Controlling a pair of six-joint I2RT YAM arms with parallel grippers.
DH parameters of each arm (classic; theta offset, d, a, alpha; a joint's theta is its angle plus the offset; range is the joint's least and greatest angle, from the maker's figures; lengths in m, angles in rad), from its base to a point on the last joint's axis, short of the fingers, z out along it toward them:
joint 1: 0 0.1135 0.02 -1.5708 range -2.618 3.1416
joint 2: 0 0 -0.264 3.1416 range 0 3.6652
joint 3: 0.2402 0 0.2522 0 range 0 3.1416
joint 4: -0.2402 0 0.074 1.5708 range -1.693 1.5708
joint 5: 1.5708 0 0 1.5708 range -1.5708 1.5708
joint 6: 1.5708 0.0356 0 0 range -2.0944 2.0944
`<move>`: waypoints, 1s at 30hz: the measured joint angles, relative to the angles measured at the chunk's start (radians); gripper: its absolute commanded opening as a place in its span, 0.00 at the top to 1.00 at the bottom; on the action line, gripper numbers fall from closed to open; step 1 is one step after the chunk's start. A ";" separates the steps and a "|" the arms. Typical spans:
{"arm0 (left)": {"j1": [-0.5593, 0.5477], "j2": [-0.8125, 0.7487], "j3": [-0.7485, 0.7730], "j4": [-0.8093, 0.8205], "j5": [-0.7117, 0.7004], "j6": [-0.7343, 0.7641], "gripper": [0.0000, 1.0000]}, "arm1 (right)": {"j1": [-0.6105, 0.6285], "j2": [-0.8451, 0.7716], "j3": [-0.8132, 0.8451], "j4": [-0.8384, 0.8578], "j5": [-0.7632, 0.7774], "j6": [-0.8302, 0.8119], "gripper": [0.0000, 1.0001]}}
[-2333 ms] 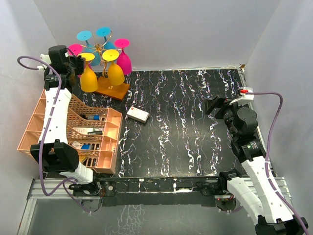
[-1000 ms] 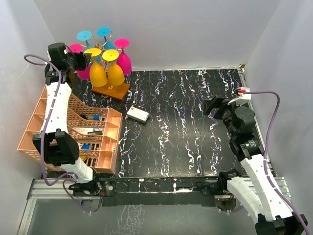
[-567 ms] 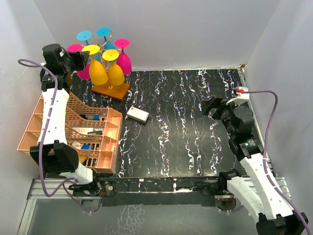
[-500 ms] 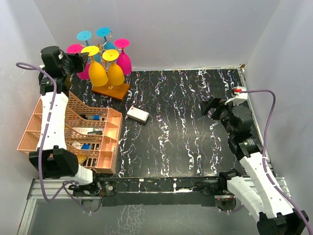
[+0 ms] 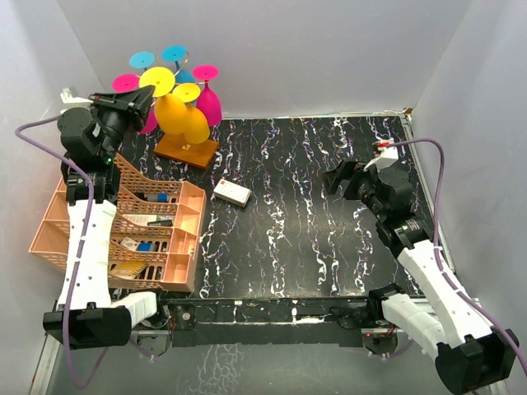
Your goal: Take the wine glass off the wine glass rack
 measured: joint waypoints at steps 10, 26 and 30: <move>-0.140 0.003 -0.004 0.565 0.295 0.074 1.00 | 0.001 0.055 0.011 0.019 -0.182 0.116 0.02; -0.332 0.269 -0.216 1.538 0.631 -0.468 1.00 | 0.002 0.240 0.188 0.423 -0.732 0.348 0.02; -0.406 0.265 -0.248 1.591 0.642 -0.480 1.00 | -0.007 0.293 0.235 0.554 -0.829 0.419 0.02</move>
